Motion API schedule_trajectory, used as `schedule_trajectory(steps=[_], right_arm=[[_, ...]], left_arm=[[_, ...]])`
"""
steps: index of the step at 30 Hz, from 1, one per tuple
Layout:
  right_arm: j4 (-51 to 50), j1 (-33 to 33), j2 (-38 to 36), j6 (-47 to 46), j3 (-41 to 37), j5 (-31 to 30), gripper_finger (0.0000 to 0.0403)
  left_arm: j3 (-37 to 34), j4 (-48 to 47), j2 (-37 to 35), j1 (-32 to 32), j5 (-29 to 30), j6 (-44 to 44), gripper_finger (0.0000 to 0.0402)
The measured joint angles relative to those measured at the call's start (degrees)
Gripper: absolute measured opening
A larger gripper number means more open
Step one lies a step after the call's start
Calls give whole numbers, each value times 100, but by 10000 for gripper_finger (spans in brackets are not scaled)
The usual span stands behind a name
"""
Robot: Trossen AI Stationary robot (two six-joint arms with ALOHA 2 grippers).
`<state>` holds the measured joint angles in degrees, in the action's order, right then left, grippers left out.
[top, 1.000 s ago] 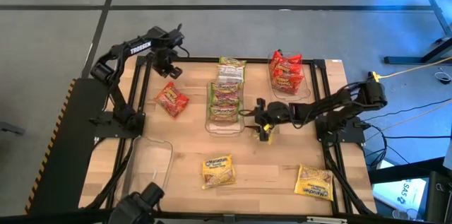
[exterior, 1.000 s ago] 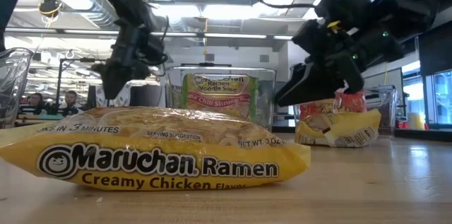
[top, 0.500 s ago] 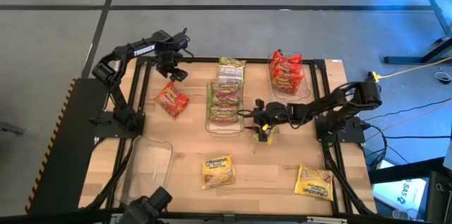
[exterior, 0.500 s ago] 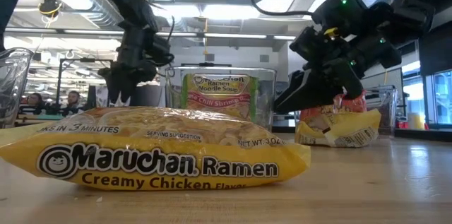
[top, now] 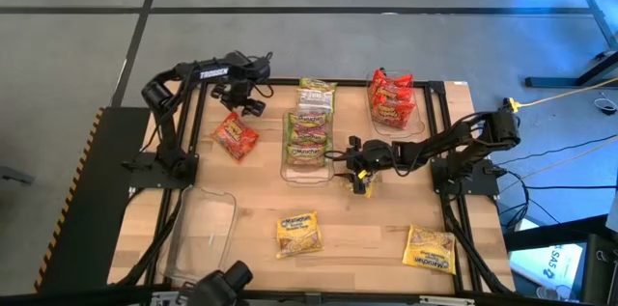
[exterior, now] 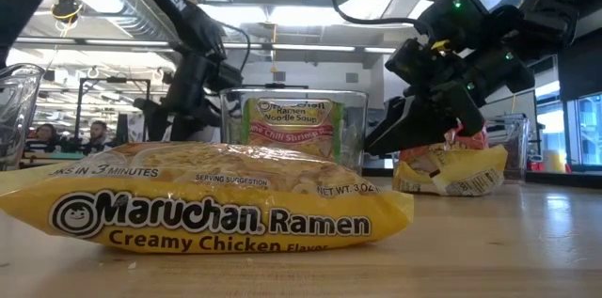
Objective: Sort Maruchan noodles
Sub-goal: Put the orange noodle pack into the top right transparent bin
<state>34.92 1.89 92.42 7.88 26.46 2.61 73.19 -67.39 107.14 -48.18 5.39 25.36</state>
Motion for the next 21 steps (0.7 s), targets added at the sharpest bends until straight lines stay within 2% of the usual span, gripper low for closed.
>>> schedule_trajectory(steps=[4, 13, 17, 21], right_arm=[[-14, 0, 0, -7, 0, 52, 199], [-24, -4, 0, -9, 0, 304, 199], [-24, -3, 0, -9, 0, 302, 199], [-24, -4, 0, -9, 0, 304, 199]], left_arm=[[0, -102, 265, 37, 193, 271, 199], [0, -233, 622, 145, -237, 110, 191], [0, -259, 618, 210, -331, 134, 151], [0, -340, 618, 249, -404, 145, 86]])
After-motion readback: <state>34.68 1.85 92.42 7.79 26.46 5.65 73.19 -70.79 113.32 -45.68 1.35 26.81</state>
